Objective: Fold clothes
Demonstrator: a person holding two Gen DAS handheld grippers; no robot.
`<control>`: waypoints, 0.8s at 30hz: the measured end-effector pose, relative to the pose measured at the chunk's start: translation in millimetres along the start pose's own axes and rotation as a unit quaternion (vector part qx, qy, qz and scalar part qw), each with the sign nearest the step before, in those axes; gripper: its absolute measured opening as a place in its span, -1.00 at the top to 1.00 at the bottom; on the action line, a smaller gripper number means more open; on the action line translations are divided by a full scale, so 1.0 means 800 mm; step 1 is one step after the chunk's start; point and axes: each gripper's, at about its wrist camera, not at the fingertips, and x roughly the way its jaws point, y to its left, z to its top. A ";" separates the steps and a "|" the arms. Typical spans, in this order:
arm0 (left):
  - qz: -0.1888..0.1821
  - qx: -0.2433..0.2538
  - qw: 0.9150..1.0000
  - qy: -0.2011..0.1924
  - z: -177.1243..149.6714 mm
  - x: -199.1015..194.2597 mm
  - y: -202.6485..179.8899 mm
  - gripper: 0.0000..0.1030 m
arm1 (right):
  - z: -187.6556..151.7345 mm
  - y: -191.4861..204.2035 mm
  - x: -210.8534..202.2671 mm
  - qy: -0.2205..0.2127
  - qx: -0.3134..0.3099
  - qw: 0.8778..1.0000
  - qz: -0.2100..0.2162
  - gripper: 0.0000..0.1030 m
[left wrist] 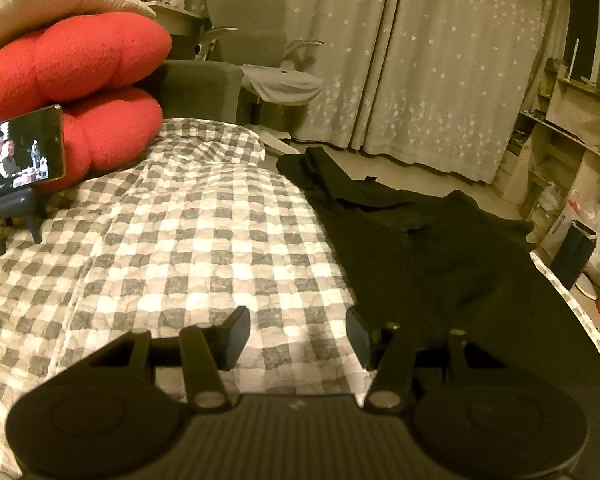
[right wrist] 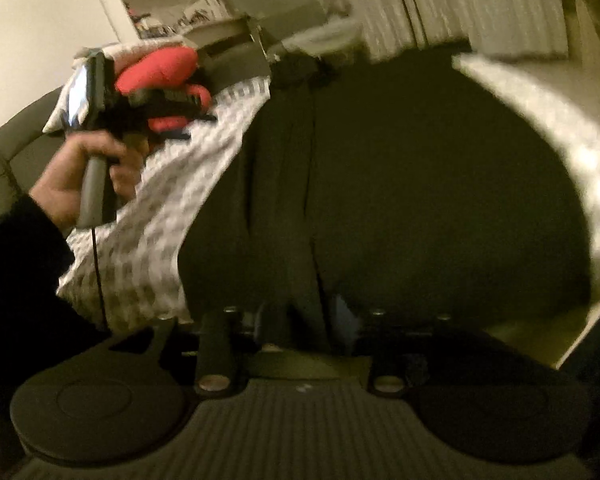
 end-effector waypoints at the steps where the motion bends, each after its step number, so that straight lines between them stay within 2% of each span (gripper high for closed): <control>1: 0.000 -0.001 1.000 0.000 0.001 0.001 0.000 -0.05 | 0.012 -0.002 -0.004 -0.008 -0.013 1.000 -0.004 0.20; 5: 0.000 -0.007 1.000 0.002 0.007 0.007 0.002 -0.05 | 0.067 -0.012 0.002 -0.024 -0.043 0.999 -0.009 0.20; 8: 0.003 -0.009 1.000 0.005 0.010 0.016 0.005 -0.05 | 0.130 -0.009 0.024 -0.016 -0.065 0.998 0.013 0.20; 10: 0.004 -0.010 1.000 0.008 0.013 0.021 0.006 -0.05 | 0.176 -0.001 0.038 -0.022 -0.095 0.995 0.030 0.06; 11: 0.005 -0.011 1.000 0.009 0.014 0.024 0.007 -0.05 | 0.196 0.006 0.052 -0.022 -0.131 0.991 0.034 -0.14; 12: 0.006 -0.011 1.000 0.010 0.015 0.027 0.008 -0.05 | 0.216 0.013 0.067 -0.022 -0.167 0.985 0.038 -0.25; 14: 0.008 -0.013 1.000 0.012 0.018 0.033 0.010 -0.05 | 0.250 0.029 0.106 -0.014 -0.244 0.969 0.030 -0.25; 16: 0.014 -0.014 1.000 0.015 0.020 0.041 0.012 -0.05 | 0.274 0.039 0.157 0.002 -0.298 0.955 0.005 -0.26; 18: 0.021 -0.015 0.999 0.018 0.022 0.049 0.015 -0.05 | 0.292 0.048 0.209 0.020 -0.333 0.943 0.001 -0.25; 20: 0.025 -0.019 0.999 0.023 0.025 0.059 0.019 -0.05 | 0.297 0.061 0.254 0.035 -0.385 0.922 0.005 -0.26; 22: 0.026 -0.023 0.999 0.023 0.028 0.066 0.023 -0.05 | 0.296 0.070 0.298 0.053 -0.444 0.894 0.015 -0.27; 24: 0.025 -0.025 0.999 0.022 0.031 0.072 0.024 -0.06 | 0.304 0.066 0.332 0.061 -0.461 0.885 0.021 -0.27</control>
